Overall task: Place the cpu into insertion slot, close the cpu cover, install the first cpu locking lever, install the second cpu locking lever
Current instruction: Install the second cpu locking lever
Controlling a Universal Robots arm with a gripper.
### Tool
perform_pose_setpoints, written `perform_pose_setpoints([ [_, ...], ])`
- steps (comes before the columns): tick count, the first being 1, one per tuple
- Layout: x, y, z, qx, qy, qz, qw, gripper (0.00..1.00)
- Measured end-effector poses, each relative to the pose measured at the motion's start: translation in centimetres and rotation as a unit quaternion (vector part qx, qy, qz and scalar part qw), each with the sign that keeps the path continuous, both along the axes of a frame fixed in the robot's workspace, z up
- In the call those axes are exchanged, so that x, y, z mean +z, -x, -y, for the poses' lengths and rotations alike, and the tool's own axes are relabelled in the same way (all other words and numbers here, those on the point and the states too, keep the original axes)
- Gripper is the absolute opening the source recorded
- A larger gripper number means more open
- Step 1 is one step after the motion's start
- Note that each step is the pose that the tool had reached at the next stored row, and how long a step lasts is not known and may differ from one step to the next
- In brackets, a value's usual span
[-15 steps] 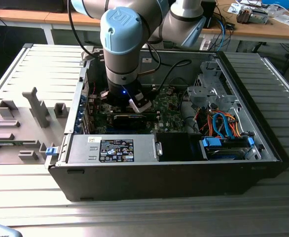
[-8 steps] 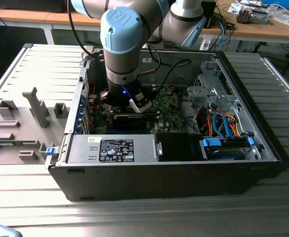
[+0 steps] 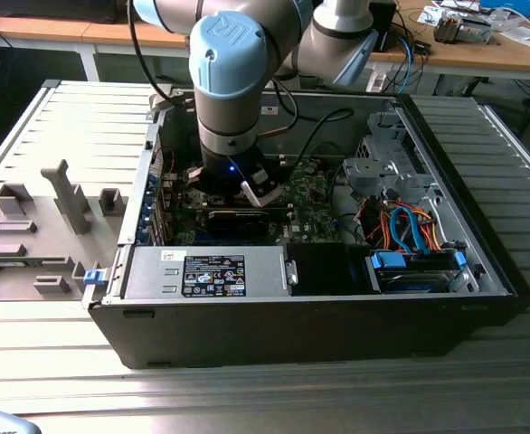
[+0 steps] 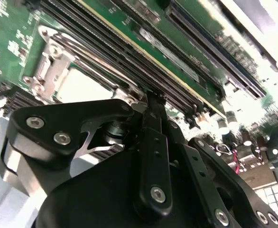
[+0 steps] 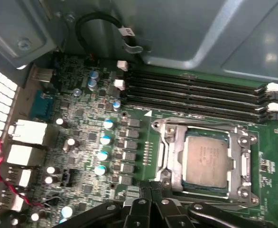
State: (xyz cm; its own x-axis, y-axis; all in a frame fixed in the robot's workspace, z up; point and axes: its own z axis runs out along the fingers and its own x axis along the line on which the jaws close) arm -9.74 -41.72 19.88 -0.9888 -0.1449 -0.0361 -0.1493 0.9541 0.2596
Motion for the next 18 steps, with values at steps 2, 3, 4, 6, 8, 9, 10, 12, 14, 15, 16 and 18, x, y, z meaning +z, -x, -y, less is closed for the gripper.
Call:
perform_pose_setpoints([
  [2, 0.01, -0.49, -0.01, 0.0, 0.0003, -0.0005, 1.0, 0.11],
  [3, 0.04, -0.71, -0.01, 0.0, 0.0005, -0.0007, 1.0, 0.11],
  [4, 0.07, -0.89, -0.01, 0.0, 0.0005, -0.0008, 1.0, 0.11],
  [6, 0.12, -1.38, -0.04, 0.0, 0.0008, -0.0012, 1.0, 0.11],
  [8, 0.16, -2.04, -0.09, 0.0, 0.0025, -0.0024, 0.99999, 0.11],
  [9, 0.22, -2.48, -0.18, 0.0, 0.0037, -0.003, 0.99999, 0.11],
  [10, 0.3, -2.65, -0.23, 0.0, 0.0043, -0.0031, 0.99999, 0.11],
  [12, 0.69, -2.96, -0.34, 0.0, 0.005, -0.0034, 0.99998, 0.11],
  [14, 1.26, -3.07, -0.39, 0.0, 0.0052, -0.0034, 0.99998, 0.11],
  [15, 1.56, -3.15, -0.42, 0.0, 0.0054, -0.0036, 0.99998, 0.11],
  [16, 1.74, -3.19, -0.45, 0.0, 0.0056, -0.0037, 0.99998, 0.11],
  [18, 2.33, -3.39, -0.56, 0.0, 0.0065, -0.0042, 0.99997, 0.11],
])
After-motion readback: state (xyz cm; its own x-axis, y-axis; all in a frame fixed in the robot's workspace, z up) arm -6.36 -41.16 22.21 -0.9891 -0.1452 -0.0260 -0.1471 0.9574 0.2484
